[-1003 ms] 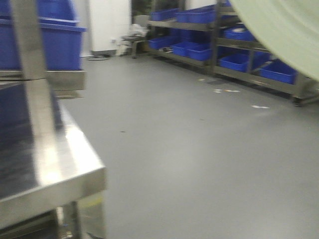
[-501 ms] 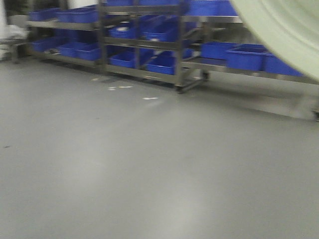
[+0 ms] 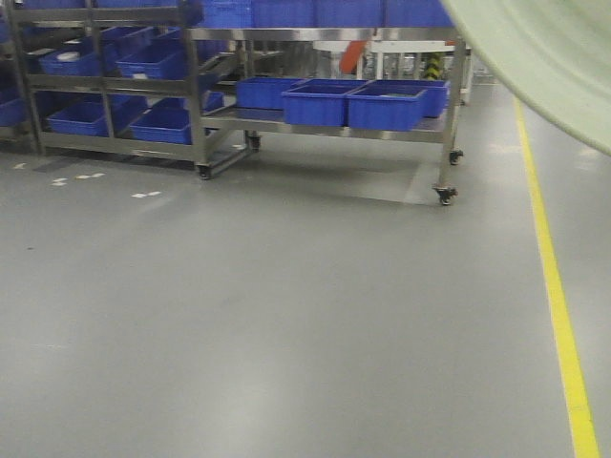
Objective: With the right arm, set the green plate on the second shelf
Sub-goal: 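Drive the base to the shelf rack holding the plate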
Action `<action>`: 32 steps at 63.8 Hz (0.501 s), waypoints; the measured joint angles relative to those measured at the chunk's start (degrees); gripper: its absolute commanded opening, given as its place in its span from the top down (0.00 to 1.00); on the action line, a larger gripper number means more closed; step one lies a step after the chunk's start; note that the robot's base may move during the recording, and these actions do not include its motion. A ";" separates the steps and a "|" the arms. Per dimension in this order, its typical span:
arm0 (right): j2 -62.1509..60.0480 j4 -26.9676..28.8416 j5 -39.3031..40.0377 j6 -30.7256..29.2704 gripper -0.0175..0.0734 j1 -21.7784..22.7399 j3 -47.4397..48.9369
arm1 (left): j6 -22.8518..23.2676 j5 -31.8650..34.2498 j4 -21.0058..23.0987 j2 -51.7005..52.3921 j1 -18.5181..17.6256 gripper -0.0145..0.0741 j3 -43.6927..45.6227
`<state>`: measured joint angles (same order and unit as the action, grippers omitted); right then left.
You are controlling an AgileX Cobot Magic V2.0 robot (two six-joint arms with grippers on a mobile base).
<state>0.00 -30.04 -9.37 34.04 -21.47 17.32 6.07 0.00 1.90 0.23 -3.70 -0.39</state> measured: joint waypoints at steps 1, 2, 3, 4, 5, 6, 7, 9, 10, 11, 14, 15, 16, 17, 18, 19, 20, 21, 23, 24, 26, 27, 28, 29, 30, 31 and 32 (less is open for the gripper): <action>0.00 0.00 0.00 0.00 0.75 0.00 0.00 | 0.00 0.00 0.00 0.00 0.00 0.69 0.00; 0.00 0.00 0.00 0.00 0.75 0.00 0.00 | 0.00 0.00 0.00 0.00 0.00 0.69 0.00; 0.00 0.00 0.00 0.00 0.75 0.00 0.00 | 0.00 0.00 0.00 0.00 0.00 0.69 0.00; 0.00 0.00 0.00 0.00 0.75 0.00 0.00 | 0.00 0.00 0.00 0.00 0.00 0.69 0.00; 0.00 0.00 0.00 0.00 0.75 0.00 0.00 | 0.00 0.00 0.00 0.00 0.00 0.69 0.00; 0.00 0.00 0.00 0.00 0.75 0.00 0.00 | 0.00 0.00 0.00 0.00 0.00 0.69 0.00; 0.00 0.00 0.00 0.00 0.75 0.00 0.00 | 0.00 0.00 0.00 0.00 0.00 0.69 0.00; 0.00 0.00 0.09 0.00 0.75 0.00 0.00 | 0.00 0.00 0.00 0.00 0.00 0.69 0.00; 0.00 0.00 0.09 0.00 0.75 0.00 0.00 | 0.00 0.00 0.00 0.00 0.00 0.69 0.00; 0.00 0.00 0.25 0.00 0.75 0.00 0.00 | 0.00 0.00 0.00 0.00 0.00 0.69 0.00; 0.00 0.00 0.26 0.00 0.75 0.00 0.00 | 0.00 0.00 0.00 0.00 0.00 0.69 0.00; 0.00 0.00 0.26 0.00 0.75 0.00 0.00 | 0.00 0.00 0.00 0.00 0.00 0.69 0.00; 0.00 0.00 0.26 0.00 0.75 0.00 0.00 | 0.00 0.00 0.00 0.00 0.00 0.69 0.00; 0.00 0.00 0.37 0.00 0.75 0.00 0.00 | 0.00 0.00 0.00 0.00 0.00 0.69 0.00; 0.00 0.00 0.36 0.00 0.75 0.00 0.00 | 0.00 0.00 0.00 0.00 0.00 0.69 0.00; 0.00 0.00 0.36 0.00 0.75 0.00 0.00 | 0.00 0.00 0.00 0.00 0.00 0.69 0.00; 0.00 0.00 0.36 0.00 0.75 0.00 0.00 | 0.00 0.00 0.00 0.00 0.00 0.69 0.00; 0.00 0.00 0.36 0.00 0.75 0.00 0.00 | 0.00 0.00 0.00 0.00 0.00 0.69 0.00; 0.00 0.00 0.36 0.00 0.75 0.00 0.00 | 0.00 0.00 0.00 0.00 0.00 0.69 0.00; 0.00 0.00 0.36 0.00 0.75 0.00 0.00 | 0.00 0.00 0.00 0.00 0.00 0.69 0.00; 0.00 0.00 0.36 0.00 0.75 0.00 0.00 | 0.00 0.00 0.00 0.00 0.00 0.69 0.00; 0.00 0.00 0.36 0.00 0.75 0.00 0.00 | 0.00 0.00 0.00 0.00 0.00 0.69 0.00; 0.00 0.00 0.36 0.00 0.75 0.00 0.00 | 0.00 0.00 0.00 0.00 0.00 0.69 0.00; 0.00 0.00 0.36 0.00 0.75 0.00 0.00 | 0.00 0.00 0.00 0.00 0.00 0.69 0.00; 0.00 0.00 0.36 0.00 0.75 0.00 0.00 | 0.00 0.00 0.00 0.00 0.00 0.69 0.00; 0.00 0.00 0.36 0.00 0.75 0.00 0.00 | 0.00 0.00 0.00 0.00 0.00 0.69 0.00; 0.00 0.00 0.36 0.00 0.75 0.00 0.00 | 0.00 0.00 0.00 0.00 0.00 0.69 0.00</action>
<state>0.00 -30.04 -9.00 34.04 -21.47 17.32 6.07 0.00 1.90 0.23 -3.70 -0.39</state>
